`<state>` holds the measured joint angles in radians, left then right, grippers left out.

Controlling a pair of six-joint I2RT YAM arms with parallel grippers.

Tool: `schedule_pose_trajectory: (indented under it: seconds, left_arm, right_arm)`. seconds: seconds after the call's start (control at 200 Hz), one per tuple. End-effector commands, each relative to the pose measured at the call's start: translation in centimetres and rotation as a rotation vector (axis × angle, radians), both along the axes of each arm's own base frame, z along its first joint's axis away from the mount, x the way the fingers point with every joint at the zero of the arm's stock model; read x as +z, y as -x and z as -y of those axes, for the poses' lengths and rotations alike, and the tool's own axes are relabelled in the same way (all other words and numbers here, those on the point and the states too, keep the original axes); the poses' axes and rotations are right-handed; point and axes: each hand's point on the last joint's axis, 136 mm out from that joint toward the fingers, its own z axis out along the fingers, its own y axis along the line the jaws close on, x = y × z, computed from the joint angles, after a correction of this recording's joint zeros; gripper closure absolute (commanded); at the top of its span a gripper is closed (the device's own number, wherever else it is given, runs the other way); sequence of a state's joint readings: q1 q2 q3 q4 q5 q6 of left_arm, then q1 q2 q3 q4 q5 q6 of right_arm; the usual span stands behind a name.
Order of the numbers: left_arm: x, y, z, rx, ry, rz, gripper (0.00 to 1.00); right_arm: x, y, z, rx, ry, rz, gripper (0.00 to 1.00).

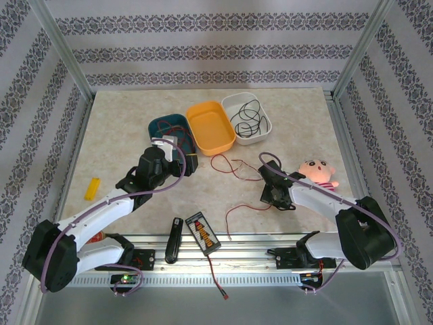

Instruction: Untangle the cables

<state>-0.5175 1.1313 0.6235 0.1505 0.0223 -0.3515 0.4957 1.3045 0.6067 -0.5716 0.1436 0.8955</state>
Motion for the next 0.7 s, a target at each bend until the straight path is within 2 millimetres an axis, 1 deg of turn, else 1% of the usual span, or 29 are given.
schedule_pose_trajectory:
  seconds: [0.0, 0.09, 0.175, 0.28, 0.435, 0.585, 0.61, 0.7]
  left_arm:
    - [0.5, 0.4, 2.1, -0.099, -0.06, 0.047, 0.01]
    - [0.6, 1.2, 4.4, -0.201, -0.119, 0.083, 0.01]
    - [0.7, 2.0, 6.9, -0.296, -0.136, 0.122, 0.0]
    - [0.0, 3.0, 9.8, -0.411, -0.147, 0.125, 0.0]
    - [-1.0, 5.9, 15.3, -0.657, -0.165, 0.151, 0.0]
    - [-1.6, 8.2, 19.9, -0.84, -0.184, 0.196, 0.06]
    - [-1.5, 8.4, 20.5, -0.857, -0.186, 0.214, 0.08]
    - [-2.1, 8.7, 22.3, -0.894, -0.191, 0.235, 0.14]
  right_arm:
    - [1.9, -0.8, -0.1, -0.012, -0.009, 0.077, 1.0]
    - [3.7, -1.2, -0.2, -0.008, -0.033, 0.13, 1.0]
    - [5.4, -1.5, -0.5, -0.004, -0.07, 0.179, 1.0]
    - [7.3, -1.9, -1.1, -0.005, -0.119, 0.234, 1.0]
    - [9.8, -2.7, -1.8, 0.0, -0.182, 0.315, 1.0]
    - [11.8, -3.7, -2.8, 0.005, -0.234, 0.373, 1.0]
    - [12.2, -3.8, -2.9, 0.005, -0.243, 0.382, 1.0]
    - [13.4, -4.3, -3.3, 0.009, -0.271, 0.415, 0.99]
